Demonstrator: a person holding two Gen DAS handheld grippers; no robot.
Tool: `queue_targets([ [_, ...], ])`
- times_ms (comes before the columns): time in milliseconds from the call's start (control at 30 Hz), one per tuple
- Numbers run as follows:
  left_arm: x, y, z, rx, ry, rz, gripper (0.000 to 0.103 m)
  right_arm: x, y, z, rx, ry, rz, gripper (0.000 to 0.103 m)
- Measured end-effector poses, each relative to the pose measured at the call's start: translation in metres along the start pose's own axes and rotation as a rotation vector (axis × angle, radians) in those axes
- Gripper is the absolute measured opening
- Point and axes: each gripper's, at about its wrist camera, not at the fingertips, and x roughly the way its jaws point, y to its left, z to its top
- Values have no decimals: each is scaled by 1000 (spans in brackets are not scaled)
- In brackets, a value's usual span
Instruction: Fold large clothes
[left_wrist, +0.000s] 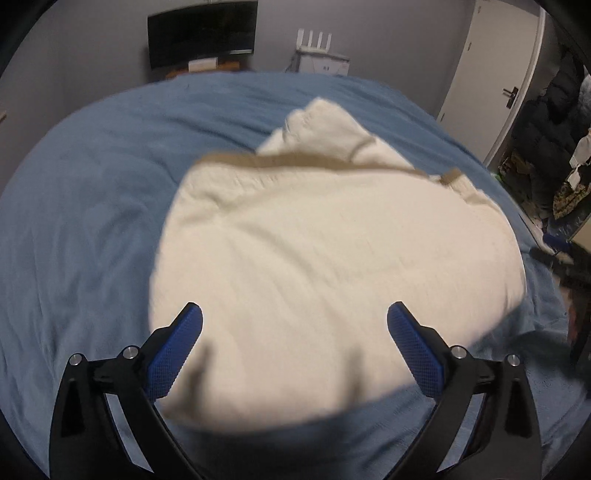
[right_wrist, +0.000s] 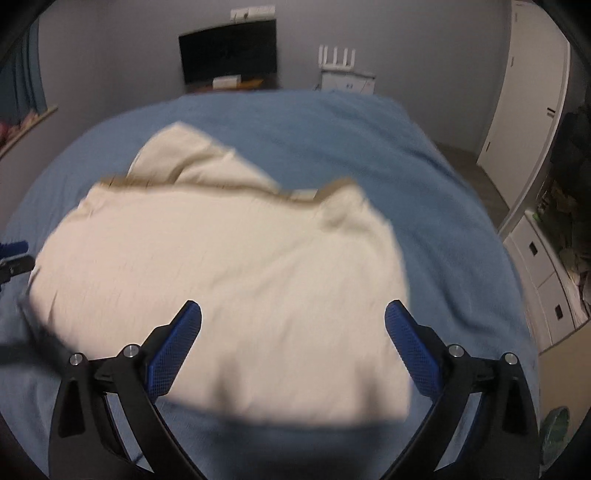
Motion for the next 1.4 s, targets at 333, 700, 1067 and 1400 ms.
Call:
queue_targets([
  [333, 39, -52, -25, 76, 123, 178, 96, 31, 44, -36, -10, 184, -72, 95],
  [700, 63, -37, -22, 45, 153, 78, 98, 57, 36, -35, -11, 183, 36, 95],
  [1067, 112, -33, 57, 31, 95, 90, 98, 110, 56, 45, -23, 174, -10, 95],
  [1400, 162, -8, 112, 10, 82, 148, 98, 182, 54, 107, 47, 225, -23, 96],
])
